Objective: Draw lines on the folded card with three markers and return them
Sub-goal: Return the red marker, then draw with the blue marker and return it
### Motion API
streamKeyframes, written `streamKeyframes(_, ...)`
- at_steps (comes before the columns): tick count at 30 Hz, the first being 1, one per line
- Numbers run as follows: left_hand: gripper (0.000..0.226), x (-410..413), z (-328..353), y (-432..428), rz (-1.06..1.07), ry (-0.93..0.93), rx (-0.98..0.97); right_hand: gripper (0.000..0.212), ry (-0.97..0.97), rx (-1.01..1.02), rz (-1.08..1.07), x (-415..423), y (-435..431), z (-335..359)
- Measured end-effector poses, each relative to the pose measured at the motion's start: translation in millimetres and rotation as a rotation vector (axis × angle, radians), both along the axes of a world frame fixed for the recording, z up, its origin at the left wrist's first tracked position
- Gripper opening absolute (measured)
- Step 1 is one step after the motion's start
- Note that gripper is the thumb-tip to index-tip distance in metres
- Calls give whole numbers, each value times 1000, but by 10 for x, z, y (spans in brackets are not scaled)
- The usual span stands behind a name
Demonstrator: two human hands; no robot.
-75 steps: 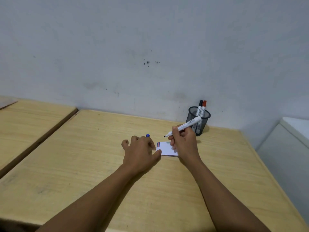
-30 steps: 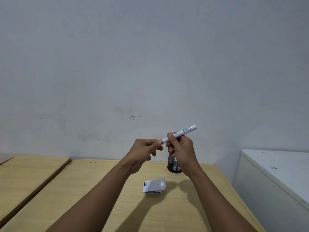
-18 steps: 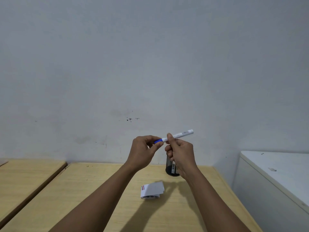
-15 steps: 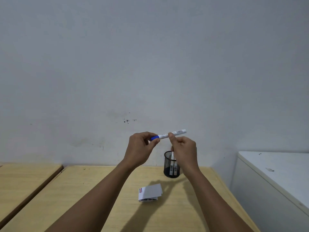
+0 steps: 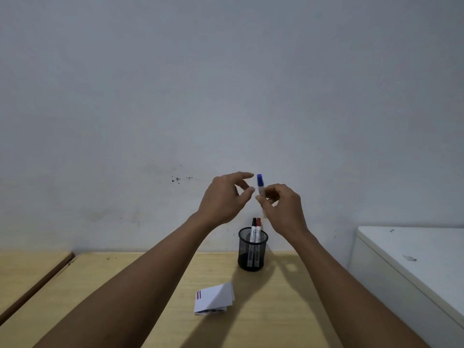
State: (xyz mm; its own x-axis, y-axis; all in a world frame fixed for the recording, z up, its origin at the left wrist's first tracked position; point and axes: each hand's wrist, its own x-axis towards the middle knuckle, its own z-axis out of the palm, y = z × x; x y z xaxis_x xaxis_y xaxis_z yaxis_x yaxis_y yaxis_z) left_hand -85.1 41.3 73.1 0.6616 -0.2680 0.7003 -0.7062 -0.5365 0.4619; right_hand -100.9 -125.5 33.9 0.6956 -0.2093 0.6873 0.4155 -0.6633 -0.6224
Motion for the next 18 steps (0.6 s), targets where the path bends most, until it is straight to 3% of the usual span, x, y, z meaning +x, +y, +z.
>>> streamKeyframes(3,40,224,-251,-30,68,36,118,11,70,80,-35,165,-122,-104)
streamKeyframes(7,74,485,-688,-67,54,202,509,59,133,88,14,345,-221,-295)
streamKeyframes(9,92,589,-841,-107,48,260,674,71,164,65,21,443,-240,-373)
streamKeyframes(13,103,777,-1029,-200,48,316,787,61,256,-49,-50,637,-274,-529)
streamKeyframes(18,88,876,-1132,-276,-17,370,752,61,373,-145,-72,737,-263,-739)
